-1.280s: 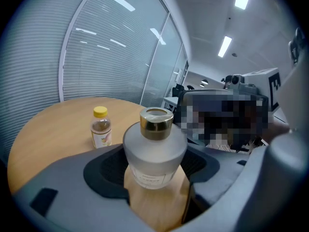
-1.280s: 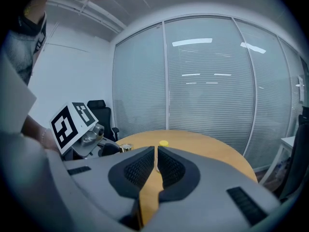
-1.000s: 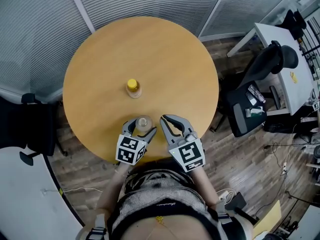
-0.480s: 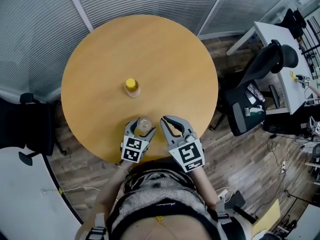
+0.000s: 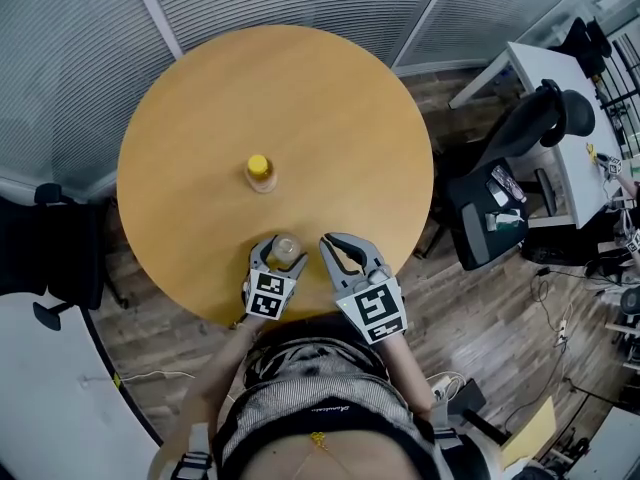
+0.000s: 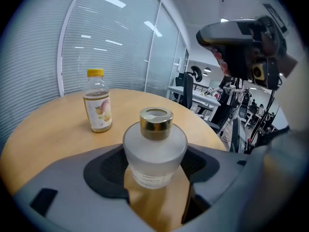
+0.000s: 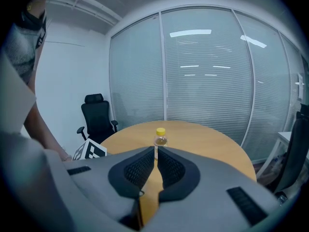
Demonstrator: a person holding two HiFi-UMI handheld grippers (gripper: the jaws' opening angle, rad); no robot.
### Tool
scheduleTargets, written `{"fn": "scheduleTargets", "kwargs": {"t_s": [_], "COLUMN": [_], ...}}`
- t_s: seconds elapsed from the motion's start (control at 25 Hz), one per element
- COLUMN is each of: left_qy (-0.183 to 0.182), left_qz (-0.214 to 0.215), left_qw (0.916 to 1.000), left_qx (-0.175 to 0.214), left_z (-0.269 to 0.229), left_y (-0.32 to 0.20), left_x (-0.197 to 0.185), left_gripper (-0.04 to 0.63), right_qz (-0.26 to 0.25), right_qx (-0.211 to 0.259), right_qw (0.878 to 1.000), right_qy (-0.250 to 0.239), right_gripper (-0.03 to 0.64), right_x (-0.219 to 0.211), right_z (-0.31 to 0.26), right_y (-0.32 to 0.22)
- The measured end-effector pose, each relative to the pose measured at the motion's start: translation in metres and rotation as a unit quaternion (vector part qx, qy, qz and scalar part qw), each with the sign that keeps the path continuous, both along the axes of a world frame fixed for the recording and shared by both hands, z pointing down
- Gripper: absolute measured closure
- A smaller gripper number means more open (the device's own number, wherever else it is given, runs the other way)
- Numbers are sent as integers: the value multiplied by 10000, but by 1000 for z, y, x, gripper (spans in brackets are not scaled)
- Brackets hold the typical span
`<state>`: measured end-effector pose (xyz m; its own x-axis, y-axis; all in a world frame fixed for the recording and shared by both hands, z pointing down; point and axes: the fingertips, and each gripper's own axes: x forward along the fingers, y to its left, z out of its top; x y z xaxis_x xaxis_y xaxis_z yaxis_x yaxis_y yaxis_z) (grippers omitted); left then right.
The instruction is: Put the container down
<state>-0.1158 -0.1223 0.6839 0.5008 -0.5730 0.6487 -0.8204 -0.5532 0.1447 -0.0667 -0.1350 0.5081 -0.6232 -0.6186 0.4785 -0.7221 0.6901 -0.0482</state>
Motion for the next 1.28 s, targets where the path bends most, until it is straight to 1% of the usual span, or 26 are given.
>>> {"fn": "scheduleTargets", "kwargs": {"t_s": [0.16,0.48,0.88,1.28], "left_qy": [-143,-437,-567,-614], "left_qz": [-41,94,176,229], "left_qw": [9999,9988,9980,9975], "left_qx": [16,217,234,268], "left_z": [7,25,33,37], "left_y": [-6,-11,-13,-11], "left_x": [-2,-3,0,4], "left_gripper": [257,256,256,256], "right_qz": [-20,-33,-14,-37], "right_qx": [-62,-155,-210,-223], "right_qw": [10000,9999,9997,9997], "right_qy": [34,70,100,88], "right_gripper": [584,583,584,584], "right_x": [0,0,1,1], "right_z": [4,9,12,12], "right_y": [2,6,7,8]}}
